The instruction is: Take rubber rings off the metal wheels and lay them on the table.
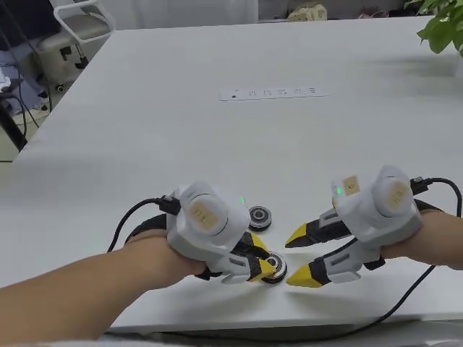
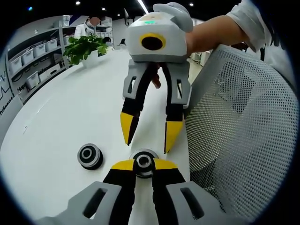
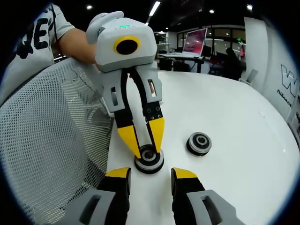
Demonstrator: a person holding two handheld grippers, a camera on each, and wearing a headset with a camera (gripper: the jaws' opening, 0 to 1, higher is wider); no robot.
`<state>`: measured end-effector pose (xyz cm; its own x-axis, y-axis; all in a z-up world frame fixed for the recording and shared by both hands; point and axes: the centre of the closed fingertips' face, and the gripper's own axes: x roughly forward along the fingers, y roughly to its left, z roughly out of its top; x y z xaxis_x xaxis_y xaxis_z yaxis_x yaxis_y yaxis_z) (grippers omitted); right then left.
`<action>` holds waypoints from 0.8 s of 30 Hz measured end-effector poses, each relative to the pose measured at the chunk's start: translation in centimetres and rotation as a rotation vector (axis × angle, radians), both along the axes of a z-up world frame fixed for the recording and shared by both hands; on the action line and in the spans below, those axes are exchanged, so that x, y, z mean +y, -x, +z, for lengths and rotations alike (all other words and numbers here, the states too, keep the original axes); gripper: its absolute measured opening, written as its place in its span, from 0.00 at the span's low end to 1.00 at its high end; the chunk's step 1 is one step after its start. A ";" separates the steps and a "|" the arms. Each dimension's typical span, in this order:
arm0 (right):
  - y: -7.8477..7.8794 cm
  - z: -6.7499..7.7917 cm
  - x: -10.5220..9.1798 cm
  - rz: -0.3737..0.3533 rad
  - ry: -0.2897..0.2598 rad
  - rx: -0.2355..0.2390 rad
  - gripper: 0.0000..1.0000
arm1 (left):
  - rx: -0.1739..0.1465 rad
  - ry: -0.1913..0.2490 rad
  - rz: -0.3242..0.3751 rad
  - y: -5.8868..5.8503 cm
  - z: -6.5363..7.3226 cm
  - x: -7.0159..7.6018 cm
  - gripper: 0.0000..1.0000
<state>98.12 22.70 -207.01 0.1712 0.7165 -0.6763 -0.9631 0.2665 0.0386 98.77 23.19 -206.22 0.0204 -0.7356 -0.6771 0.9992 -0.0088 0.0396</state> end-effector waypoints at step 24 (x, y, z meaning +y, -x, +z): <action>-0.1 -0.6 1.3 -0.083 -0.086 0.077 0.25 | -0.002 0.006 0.002 0.0 0.0 0.0 0.08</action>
<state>98.27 24.02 -207.58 0.1819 0.7580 -0.6264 -0.9311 0.3376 0.1381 98.74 23.15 -206.23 0.0232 -0.7396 -0.6727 0.9991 -0.0067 0.0418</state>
